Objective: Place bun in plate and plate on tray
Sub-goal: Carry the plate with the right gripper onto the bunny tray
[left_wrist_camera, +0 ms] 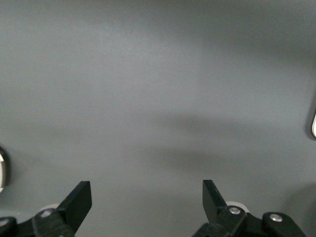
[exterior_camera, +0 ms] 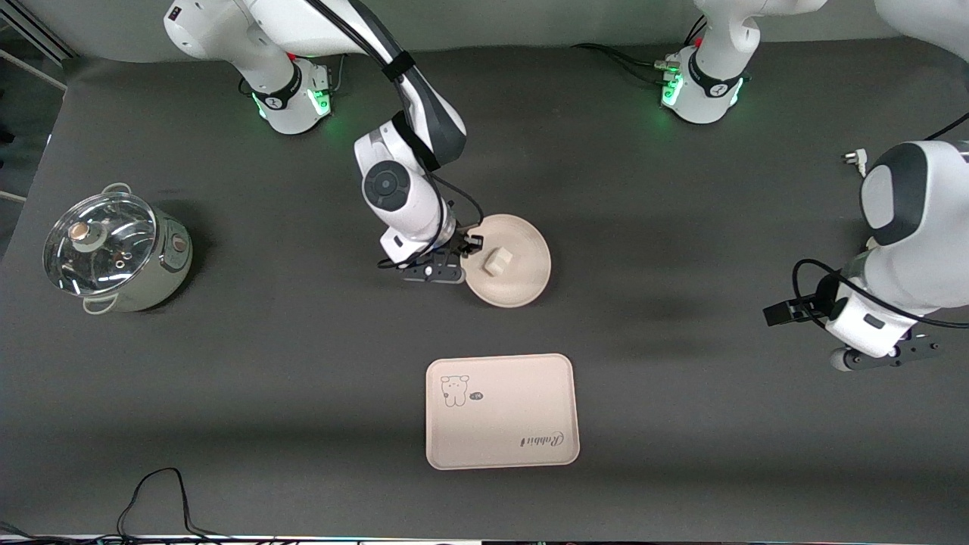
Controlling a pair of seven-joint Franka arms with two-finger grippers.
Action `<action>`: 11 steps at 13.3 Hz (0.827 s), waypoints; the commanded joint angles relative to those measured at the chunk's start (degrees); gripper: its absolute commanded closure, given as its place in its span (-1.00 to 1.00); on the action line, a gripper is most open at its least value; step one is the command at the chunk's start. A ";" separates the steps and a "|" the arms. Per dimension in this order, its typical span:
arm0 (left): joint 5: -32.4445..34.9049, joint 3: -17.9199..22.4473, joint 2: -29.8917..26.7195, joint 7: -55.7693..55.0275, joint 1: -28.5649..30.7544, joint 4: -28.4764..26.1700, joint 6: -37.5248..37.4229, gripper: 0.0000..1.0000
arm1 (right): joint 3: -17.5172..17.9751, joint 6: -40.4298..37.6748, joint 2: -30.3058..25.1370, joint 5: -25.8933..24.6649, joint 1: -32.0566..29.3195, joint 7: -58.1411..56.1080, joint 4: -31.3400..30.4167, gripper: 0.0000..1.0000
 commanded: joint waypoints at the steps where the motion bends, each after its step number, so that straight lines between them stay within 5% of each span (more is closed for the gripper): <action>1: 0.07 1.63 -2.26 5.58 0.98 1.09 -4.49 -1.00 | -0.15 -3.47 5.73 1.08 -5.63 2.53 14.53 1.00; 5: 0.25 3.32 -3.06 5.59 -0.07 1.26 -5.82 -1.00 | 0.46 -12.87 25.56 0.90 -16.87 4.29 47.63 1.00; 11: 0.25 3.23 -5.42 5.32 0.10 -0.05 -5.90 -1.00 | 3.71 6.70 35.01 0.99 -19.00 3.86 50.45 1.00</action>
